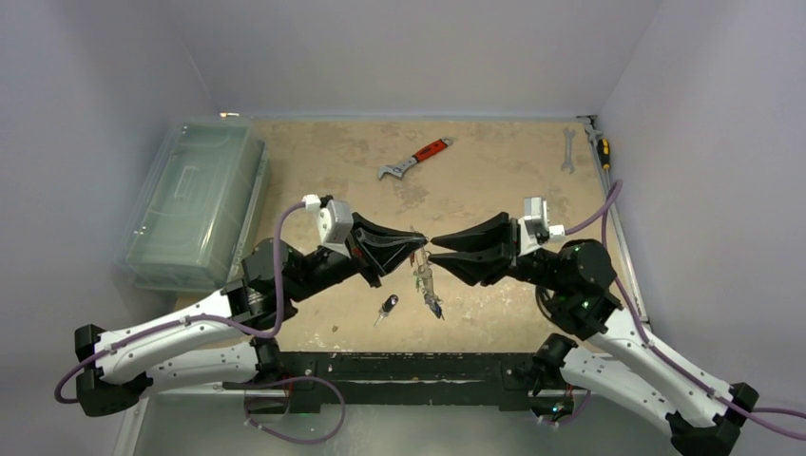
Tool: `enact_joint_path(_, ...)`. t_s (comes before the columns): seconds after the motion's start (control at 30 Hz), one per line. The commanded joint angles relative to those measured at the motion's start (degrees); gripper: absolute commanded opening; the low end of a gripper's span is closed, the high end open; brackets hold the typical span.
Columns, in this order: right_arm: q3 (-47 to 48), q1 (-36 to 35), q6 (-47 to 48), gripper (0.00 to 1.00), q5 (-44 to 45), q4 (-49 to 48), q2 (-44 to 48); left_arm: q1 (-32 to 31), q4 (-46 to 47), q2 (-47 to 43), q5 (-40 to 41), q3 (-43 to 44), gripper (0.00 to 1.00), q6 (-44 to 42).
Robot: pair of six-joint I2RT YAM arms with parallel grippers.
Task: Put the keys on the keyring
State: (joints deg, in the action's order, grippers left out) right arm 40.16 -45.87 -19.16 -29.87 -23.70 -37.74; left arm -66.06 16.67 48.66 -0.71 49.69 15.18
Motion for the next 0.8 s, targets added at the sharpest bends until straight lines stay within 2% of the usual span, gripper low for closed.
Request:
enact_joint_path(0.0, 1.5, 0.3, -1.8, 0.34, -3.1, -4.6, -1.2, 0.1, 4.7, -1.8, -1.7, -0.4, 0.0, -1.2)
enact_joint_path(0.13, 1.2, 0.6, -2.4, 0.29, -3.4, -6.2, -2.4, 0.1, 4.9, -1.9, -2.4, -0.4, 0.0, -1.2)
enact_joint_path(0.3, 1.2, 1.5, -2.6, 0.15, -3.2, -6.7, -2.9, 0.1, 4.9, -2.0, -3.0, -0.2, 0.0, -1.3)
enact_joint_path(0.77, 1.0, 1.9, -4.3, 0.22, -8.5, -8.2, -5.1, 0.1, 6.6, -1.9, -4.8, 0.1, 0.0, -1.3)
